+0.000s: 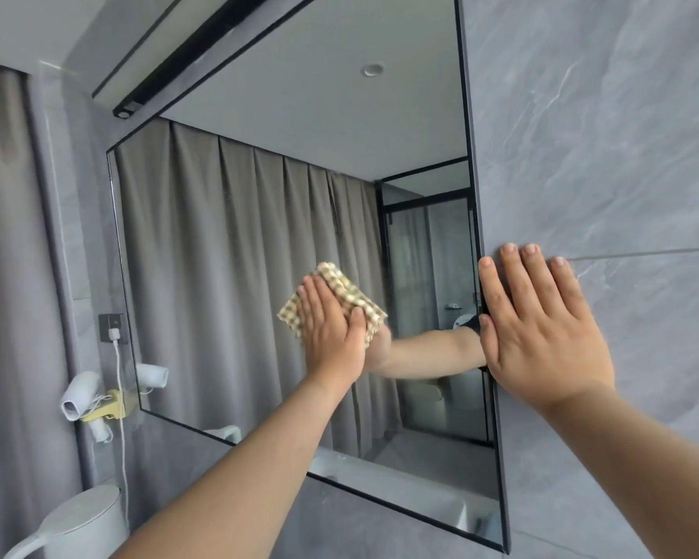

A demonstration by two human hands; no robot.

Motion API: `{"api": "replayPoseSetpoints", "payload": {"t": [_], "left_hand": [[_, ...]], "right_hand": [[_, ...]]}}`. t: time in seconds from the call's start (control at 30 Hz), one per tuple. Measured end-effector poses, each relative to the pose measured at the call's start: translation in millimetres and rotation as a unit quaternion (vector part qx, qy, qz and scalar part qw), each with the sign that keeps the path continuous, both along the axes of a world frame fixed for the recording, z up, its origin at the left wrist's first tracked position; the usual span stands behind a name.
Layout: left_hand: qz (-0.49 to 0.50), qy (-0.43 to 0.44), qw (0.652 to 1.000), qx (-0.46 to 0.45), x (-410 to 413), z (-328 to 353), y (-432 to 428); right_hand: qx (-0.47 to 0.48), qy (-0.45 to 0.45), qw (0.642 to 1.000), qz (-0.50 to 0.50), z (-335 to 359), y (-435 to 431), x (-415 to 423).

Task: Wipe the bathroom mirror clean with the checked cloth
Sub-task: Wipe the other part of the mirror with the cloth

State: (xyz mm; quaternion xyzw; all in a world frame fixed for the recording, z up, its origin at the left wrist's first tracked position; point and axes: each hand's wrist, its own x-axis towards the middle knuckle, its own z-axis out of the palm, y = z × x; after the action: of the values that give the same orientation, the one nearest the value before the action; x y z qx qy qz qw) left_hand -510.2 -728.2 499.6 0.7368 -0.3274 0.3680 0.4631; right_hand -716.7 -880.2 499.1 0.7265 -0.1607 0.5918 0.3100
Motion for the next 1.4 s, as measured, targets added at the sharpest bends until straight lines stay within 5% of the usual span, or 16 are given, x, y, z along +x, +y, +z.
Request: {"api": "replayPoseSetpoints", "payload": {"t": [0.13,0.23,0.5,0.7,1.03,1.23,1.4], "left_hand": [[0.0,-0.243,0.949,0.202,-31.9,21.4,-10.8],[0.004,-0.351,0.902,0.253,-42.7,44.9,-19.0],[0.021,-0.281,0.947,0.154,-12.2,109.2,-13.6],[0.016,-0.286,0.949,0.133,-14.0,113.2,-14.1],[0.018,-0.487,0.823,0.292,-29.7,32.9,-22.0],[0.007,-0.354,0.916,0.19,-54.7,138.1,-40.2],[0.016,-0.276,0.95,0.142,-73.4,247.6,-51.5]], "right_hand": [[0.005,0.005,1.0,0.01,0.0,-1.1,0.1],[0.007,0.004,1.0,0.016,-0.2,-1.4,0.1],[0.008,0.005,1.0,0.006,0.2,-1.8,0.8],[-0.001,-0.003,1.0,0.001,-1.2,-4.4,3.2],[-0.012,-0.01,1.0,0.002,-2.0,-6.6,5.2],[-0.016,-0.024,1.0,-0.006,-1.3,-4.6,5.9],[-0.014,-0.026,0.999,-0.014,-1.5,-5.8,4.8]]}}
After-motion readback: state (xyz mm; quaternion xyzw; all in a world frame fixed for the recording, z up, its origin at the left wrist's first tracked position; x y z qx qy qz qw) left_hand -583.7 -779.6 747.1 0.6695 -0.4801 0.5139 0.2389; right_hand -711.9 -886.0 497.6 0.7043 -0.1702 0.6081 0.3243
